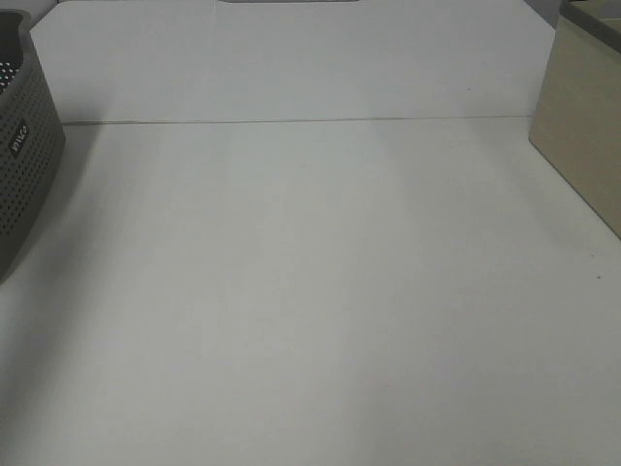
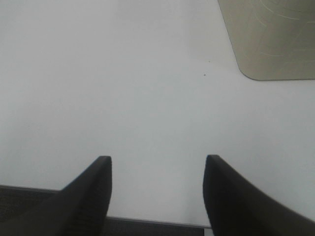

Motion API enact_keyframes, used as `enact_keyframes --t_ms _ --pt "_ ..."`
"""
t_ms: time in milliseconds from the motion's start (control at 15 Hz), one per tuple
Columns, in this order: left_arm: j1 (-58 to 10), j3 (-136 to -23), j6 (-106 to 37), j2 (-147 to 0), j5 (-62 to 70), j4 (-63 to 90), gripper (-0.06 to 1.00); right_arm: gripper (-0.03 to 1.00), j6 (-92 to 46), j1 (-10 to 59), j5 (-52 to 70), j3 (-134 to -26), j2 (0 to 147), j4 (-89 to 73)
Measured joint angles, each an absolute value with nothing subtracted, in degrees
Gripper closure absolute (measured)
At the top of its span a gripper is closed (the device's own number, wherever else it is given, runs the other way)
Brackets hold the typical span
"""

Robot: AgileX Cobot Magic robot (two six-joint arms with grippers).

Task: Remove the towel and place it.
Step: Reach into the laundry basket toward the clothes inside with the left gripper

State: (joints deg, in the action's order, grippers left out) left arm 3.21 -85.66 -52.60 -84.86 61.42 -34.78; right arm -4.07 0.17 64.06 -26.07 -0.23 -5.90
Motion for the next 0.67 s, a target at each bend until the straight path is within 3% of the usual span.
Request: enact_keyframes --t_ms 267,667 --pt "3.7 -92.8 -54.7 -100.3 56.2 -37.5 -0.02 0.41 -4.1 0.2 64.1 -26.1 -0.2 -5.9" --pt "3.8 -94.3 -55.9 -114.5 51.7 -37.9 -0.02 0.41 -4.1 0.2 64.1 -26.1 -0.2 -5.9"
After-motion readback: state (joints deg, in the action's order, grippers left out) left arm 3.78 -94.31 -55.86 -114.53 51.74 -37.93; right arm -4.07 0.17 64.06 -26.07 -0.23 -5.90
